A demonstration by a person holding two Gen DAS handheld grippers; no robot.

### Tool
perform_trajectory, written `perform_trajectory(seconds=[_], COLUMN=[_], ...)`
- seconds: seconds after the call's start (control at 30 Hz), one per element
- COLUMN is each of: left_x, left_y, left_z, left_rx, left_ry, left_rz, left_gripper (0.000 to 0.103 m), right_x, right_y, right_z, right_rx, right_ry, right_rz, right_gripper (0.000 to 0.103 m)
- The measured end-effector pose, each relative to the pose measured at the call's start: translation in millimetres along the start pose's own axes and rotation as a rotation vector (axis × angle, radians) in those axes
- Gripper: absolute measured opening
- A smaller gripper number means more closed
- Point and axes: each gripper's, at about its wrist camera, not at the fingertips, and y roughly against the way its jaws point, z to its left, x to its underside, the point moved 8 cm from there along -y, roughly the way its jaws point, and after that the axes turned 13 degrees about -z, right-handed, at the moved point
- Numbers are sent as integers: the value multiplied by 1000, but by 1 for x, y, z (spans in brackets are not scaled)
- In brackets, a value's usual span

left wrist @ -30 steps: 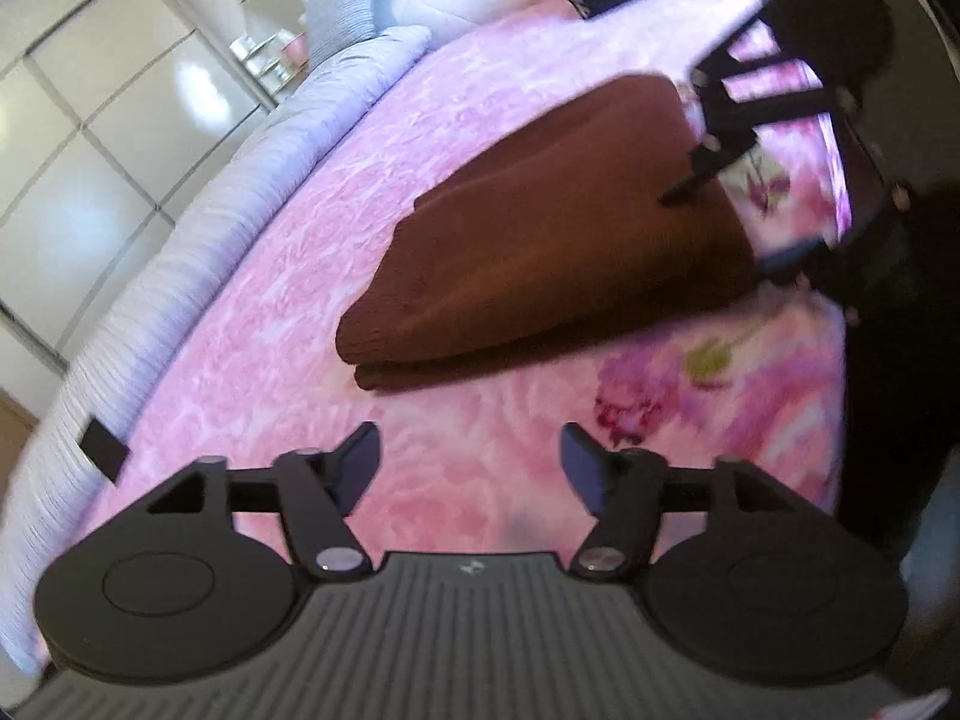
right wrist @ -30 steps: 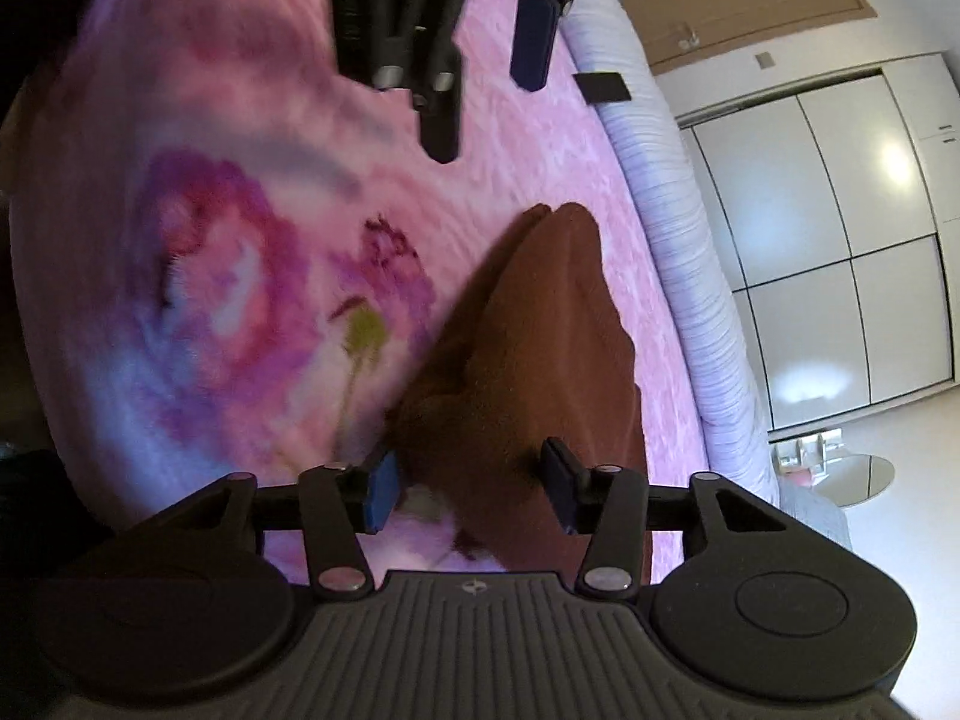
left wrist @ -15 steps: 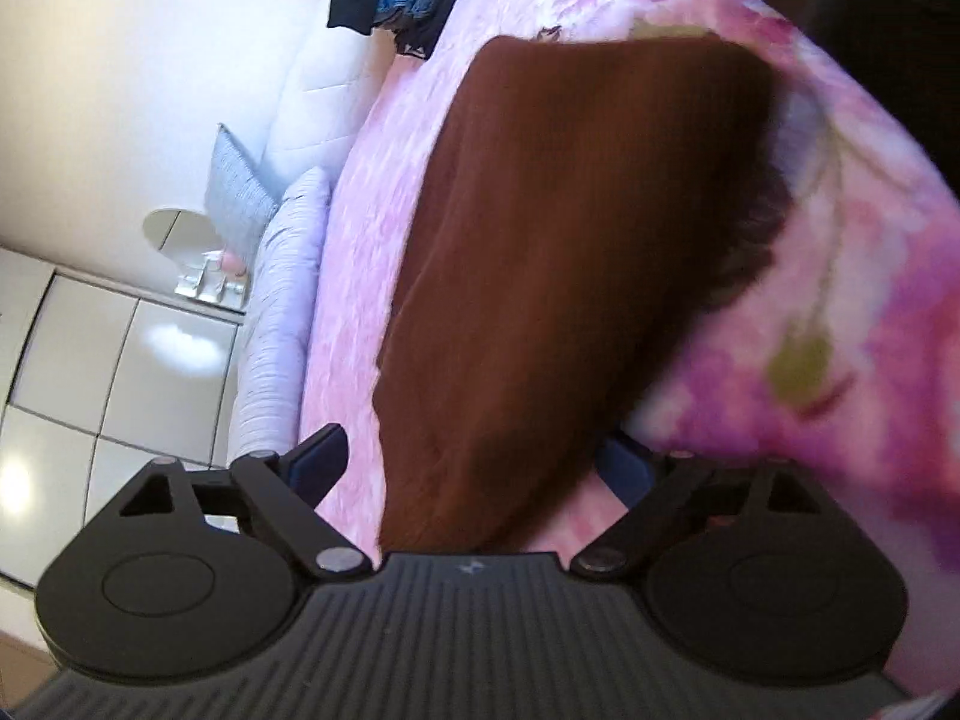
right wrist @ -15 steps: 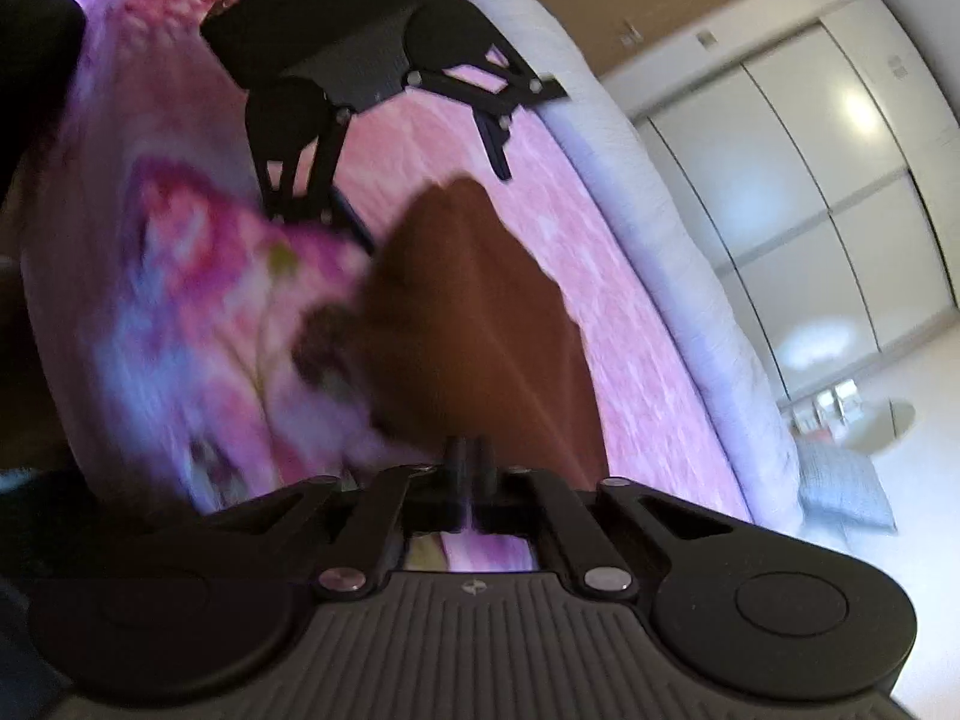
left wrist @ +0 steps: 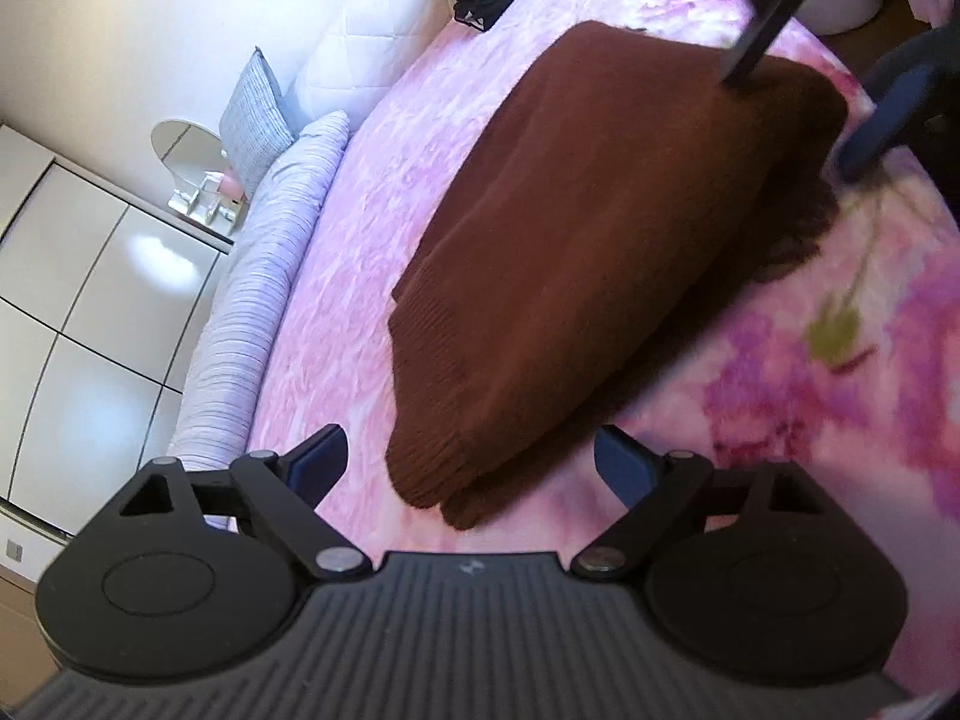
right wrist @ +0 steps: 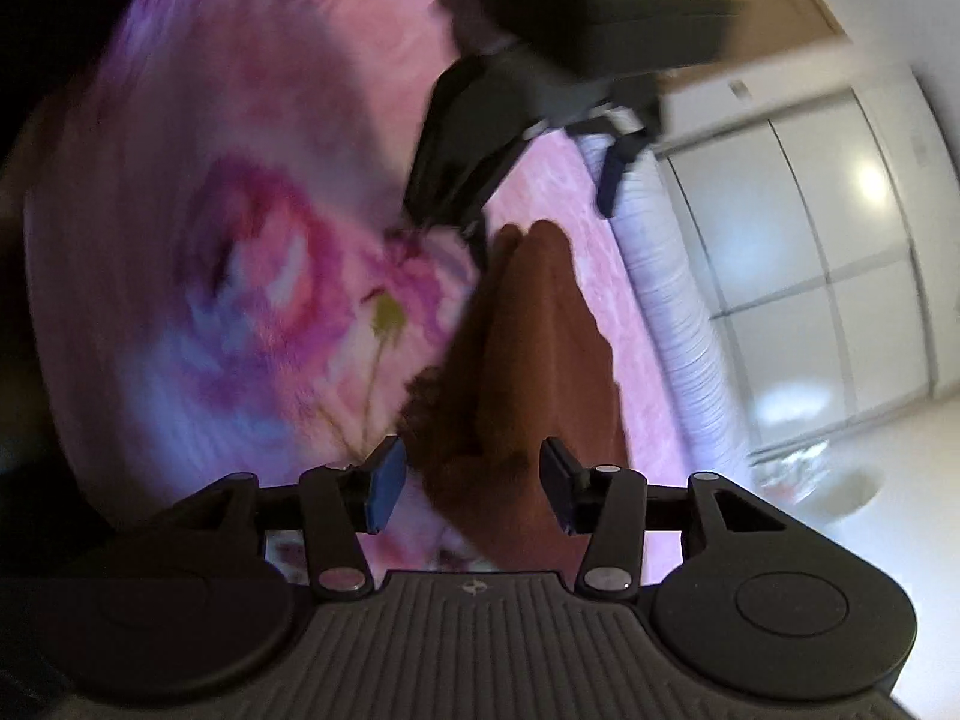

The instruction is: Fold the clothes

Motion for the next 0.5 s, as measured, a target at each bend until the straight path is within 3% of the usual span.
perform_trajectory(seconds=[0.1, 0.17, 0.3, 0.43, 0.47, 0.5], left_x=[-2, -5, -12, -23, -24, -25], left_y=[6, 4, -3, -18, -24, -29], left_z=[-3, -11, -30, -34, -33, -32], left_rx=[7, 29, 26, 11, 17, 28], left_ry=[-10, -50, -228, -320, -329, -328], left_rz=[-20, -36, -69, -74, -62, -47], left_gripper=[88, 88, 92, 94, 86, 67], right_x=[1, 2, 2, 11, 16, 20], right_y=[-15, -24, -10, 19, 25, 31], right_z=[-1, -3, -35, -75, -77, -80], right_rx=[0, -8, -4, 29, 24, 18], right_ry=[30, 25, -117, -233, -234, -236], right_rz=[37, 55, 21, -12, -13, -14], right_gripper=[46, 34, 28, 27, 27, 27])
